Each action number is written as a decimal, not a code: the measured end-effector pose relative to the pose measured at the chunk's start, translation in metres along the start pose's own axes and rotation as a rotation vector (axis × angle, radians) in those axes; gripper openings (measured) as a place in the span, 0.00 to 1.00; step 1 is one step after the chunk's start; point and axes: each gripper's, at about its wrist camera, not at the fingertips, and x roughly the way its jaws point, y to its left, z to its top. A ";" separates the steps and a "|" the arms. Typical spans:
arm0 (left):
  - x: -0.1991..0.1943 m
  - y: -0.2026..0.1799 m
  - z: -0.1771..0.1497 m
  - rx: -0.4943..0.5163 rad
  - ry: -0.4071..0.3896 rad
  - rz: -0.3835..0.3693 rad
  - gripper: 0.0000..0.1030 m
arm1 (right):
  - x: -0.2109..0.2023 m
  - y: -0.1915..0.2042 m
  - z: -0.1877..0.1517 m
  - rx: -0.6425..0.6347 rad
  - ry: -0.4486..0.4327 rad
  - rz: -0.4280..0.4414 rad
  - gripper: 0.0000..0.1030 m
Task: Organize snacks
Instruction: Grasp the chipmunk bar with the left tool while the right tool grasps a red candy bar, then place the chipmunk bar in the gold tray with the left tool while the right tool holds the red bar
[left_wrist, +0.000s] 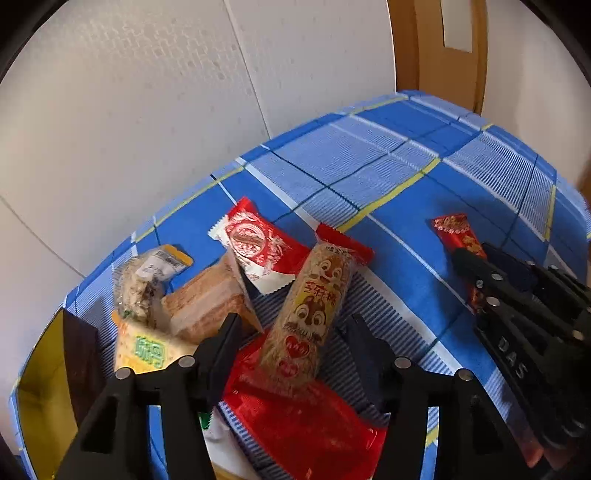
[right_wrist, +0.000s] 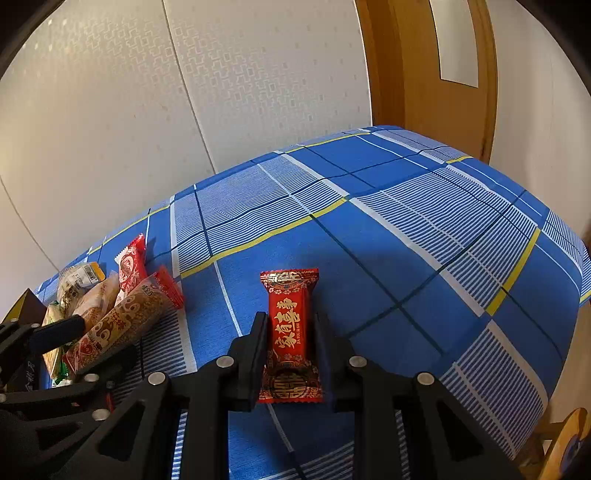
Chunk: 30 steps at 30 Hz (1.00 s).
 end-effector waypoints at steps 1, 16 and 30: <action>0.003 -0.001 -0.001 0.004 0.013 -0.001 0.40 | 0.000 0.000 0.000 0.001 0.000 0.002 0.24; -0.035 0.016 -0.041 -0.146 -0.011 -0.064 0.30 | 0.000 0.000 0.000 -0.007 0.001 0.002 0.25; -0.093 0.054 -0.096 -0.366 -0.107 -0.145 0.30 | 0.000 -0.002 0.001 -0.014 0.001 0.000 0.24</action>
